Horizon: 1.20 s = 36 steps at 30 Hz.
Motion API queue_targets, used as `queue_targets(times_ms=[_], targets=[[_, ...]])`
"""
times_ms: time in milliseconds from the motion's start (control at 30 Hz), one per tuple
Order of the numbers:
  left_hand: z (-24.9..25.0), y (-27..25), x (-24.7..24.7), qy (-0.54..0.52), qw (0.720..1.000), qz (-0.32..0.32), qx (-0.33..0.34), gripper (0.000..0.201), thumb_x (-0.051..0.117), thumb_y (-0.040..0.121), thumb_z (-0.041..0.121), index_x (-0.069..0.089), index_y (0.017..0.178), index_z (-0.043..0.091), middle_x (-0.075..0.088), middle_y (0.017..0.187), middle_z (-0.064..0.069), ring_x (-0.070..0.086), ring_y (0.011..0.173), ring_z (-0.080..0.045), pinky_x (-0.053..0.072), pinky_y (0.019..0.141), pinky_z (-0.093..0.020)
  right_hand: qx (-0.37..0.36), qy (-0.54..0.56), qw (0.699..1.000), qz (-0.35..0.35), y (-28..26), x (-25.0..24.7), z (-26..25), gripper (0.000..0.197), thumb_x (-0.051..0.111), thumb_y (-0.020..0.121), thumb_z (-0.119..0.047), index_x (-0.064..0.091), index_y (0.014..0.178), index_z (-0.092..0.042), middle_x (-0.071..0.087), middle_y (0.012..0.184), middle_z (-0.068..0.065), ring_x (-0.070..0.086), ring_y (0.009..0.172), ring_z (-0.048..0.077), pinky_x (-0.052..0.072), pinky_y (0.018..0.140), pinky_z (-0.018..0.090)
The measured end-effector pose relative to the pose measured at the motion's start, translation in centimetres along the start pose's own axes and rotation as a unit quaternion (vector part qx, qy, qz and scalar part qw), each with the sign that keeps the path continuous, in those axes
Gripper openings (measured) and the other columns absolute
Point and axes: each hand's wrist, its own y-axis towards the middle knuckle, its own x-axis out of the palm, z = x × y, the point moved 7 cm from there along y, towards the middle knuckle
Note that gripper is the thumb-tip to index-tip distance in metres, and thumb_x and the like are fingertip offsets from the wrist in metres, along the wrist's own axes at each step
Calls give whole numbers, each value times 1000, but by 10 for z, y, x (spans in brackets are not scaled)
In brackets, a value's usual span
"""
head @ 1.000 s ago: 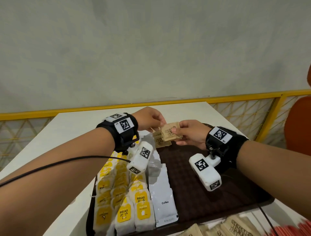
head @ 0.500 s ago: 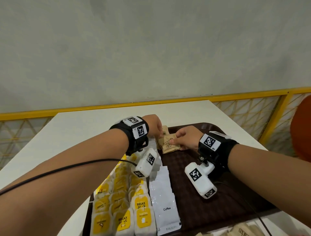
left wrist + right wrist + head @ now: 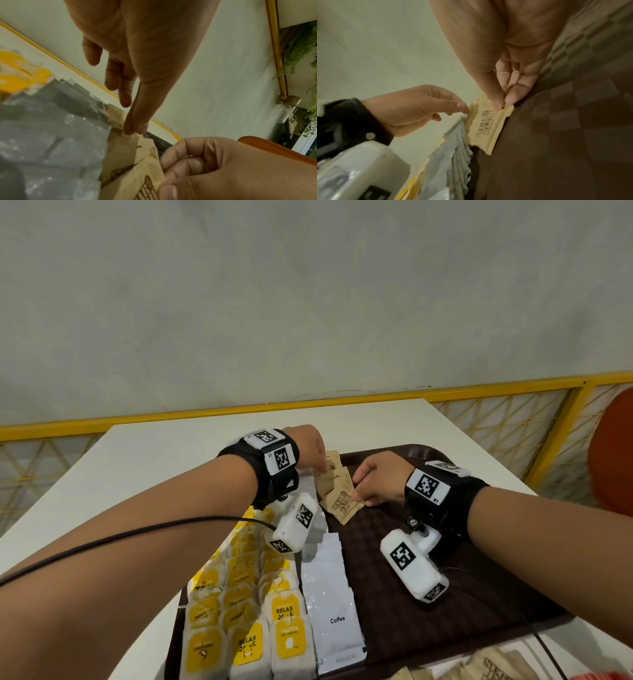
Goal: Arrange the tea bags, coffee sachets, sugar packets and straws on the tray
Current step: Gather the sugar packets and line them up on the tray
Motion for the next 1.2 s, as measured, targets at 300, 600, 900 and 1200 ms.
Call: queue_targets(times_ms=[300,600,900,1200], targets=[[11,-1,7,81,996,-22,9,20,72,80,33,74,91,16,71,95,0,65,95,-19,53,88,-35,7,45,999,22,-2,2,-1,23,69,76,11,59,75,-9,62,79,14,63,59,21,58,66,28],[-2,-45,-34,-92,993,52,51,17,54,94,15,69,101,14,58,89,7,50,80,-6,38,75,-19,-30,50,997,55,-31,-2,-10,15,62,85,1,59,80,-12,64,90,11,61,76,17,54,71,26],[-37,-84,-19,-143,987,66,0,34,36,95,2,66,100,16,55,101,-3,51,82,-16,40,70,-26,36,276,955,-103,-96,73,-2,36,46,99,-17,46,135,-12,50,137,9,46,128,23,33,112,35],[-37,-80,-7,-138,988,67,-9,39,33,95,0,66,105,17,58,123,-6,56,105,-21,45,81,-27,26,166,984,-50,-83,85,1,37,46,96,-19,47,123,6,44,134,30,39,127,45,30,109,56]])
